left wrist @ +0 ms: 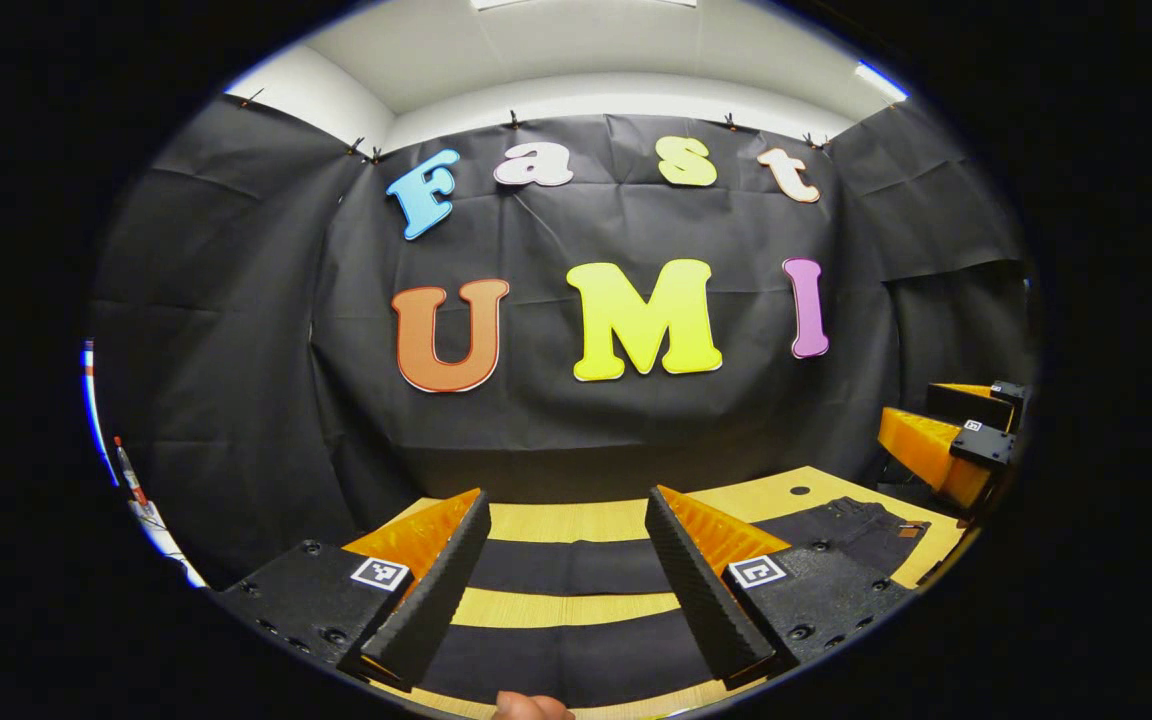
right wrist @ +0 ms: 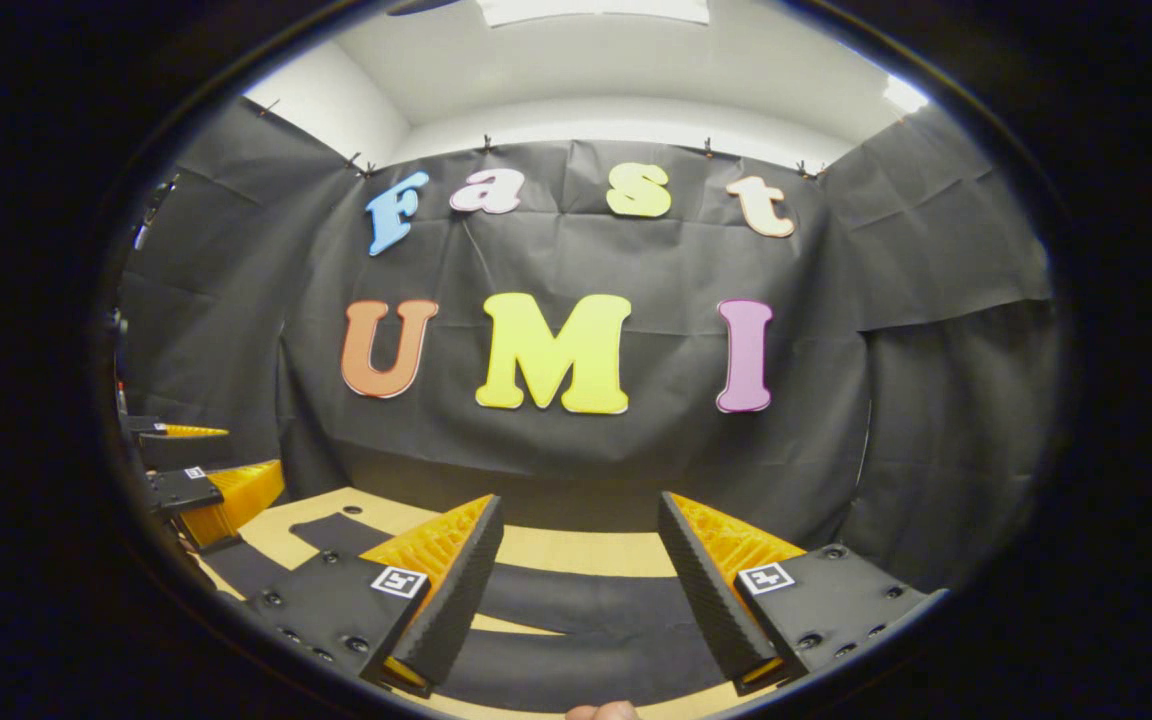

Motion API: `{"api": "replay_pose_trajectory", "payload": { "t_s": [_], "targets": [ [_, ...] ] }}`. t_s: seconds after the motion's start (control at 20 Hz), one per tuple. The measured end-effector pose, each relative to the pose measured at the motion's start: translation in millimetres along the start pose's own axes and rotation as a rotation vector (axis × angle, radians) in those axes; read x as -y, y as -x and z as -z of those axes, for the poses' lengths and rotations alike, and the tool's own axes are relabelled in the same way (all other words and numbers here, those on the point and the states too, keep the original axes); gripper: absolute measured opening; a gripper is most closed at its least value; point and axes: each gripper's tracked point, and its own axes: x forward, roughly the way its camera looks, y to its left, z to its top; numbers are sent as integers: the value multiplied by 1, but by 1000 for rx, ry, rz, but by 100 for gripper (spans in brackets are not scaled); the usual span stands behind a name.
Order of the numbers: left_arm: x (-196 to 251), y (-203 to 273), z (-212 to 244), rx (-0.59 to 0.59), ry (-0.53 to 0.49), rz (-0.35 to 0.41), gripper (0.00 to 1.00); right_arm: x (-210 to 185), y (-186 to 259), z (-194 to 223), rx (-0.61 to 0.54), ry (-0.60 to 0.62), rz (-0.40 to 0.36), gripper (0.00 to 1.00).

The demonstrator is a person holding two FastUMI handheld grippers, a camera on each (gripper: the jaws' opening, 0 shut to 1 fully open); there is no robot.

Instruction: Grasp the waist and the cuffs of the jeans and fold them to make the two legs overlap; first hold the waist and fold one-third of the jeans toward the cuffs, then hold the cuffs and fold the remaining one-third in the same direction to finish folding.

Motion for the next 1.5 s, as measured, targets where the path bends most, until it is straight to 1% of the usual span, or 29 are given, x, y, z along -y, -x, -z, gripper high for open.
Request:
{"api": "replay_pose_trajectory", "payload": {
  "t_s": [0.05,0.1,0.15,0.2,0.25,0.3,0.35,0.5,0.65,0.8,0.9,1.0,1.05,1.1,1.15,1.2,1.3,1.35,1.4,1.5],
  "targets": [
    [0,1,-1,1,-1,-1,100,-1,1,0,0,2,-2,92],
    [-1,1,-2,5,-4,-3,100,-1,2,0,0,4,-4,96],
    [-2,1,-2,4,-4,-3,100,-2,2,1,-5,6,-5,96],
    [-3,1,-1,2,-2,-6,100,-4,2,3,-11,6,-8,92],
    [-2,0,2,-3,0,-7,100,-5,2,4,-13,7,-9,92],
    [-3,0,3,-7,3,-8,100,-5,2,3,-14,9,-10,100],
    [-4,1,3,-9,6,-13,100,-7,2,3,-15,10,-11,92],
    [-8,2,12,-34,19,-17,100,-10,3,7,-25,11,-12,96],
    [-27,10,40,-131,103,-41,100,-13,3,17,-49,10,-15,96],
    [-58,23,75,-243,196,-116,100,-11,2,30,-83,15,-8,96],
    [-81,32,106,-337,284,-167,100,-11,2,39,-107,6,-6,96],
    [-100,43,138,-429,413,-213,98,-12,-2,47,-130,-4,-4,96],
    [-105,47,155,-483,506,-234,98,-14,-4,50,-138,-7,-4,96],
    [-111,49,171,-530,620,-255,99,-15,-6,51,-144,-7,-3,92],
    [-115,56,186,-570,742,-286,99,-17,-8,53,-147,-2,-5,92],
    [-123,69,200,-623,880,-348,99,-19,-11,56,-154,7,-7,92],
    [-137,87,214,-660,994,-399,99,-22,-15,58,-160,11,-9,92],
    [-138,94,219,-676,1044,-409,99,-24,-18,59,-163,13,-10,92],
    [-138,96,225,-695,1090,-415,99,-27,-21,60,-165,16,-11,96],
    [-138,100,234,-727,1145,-434,99,-31,-26,61,-170,25,-15,96]
  ]
}}
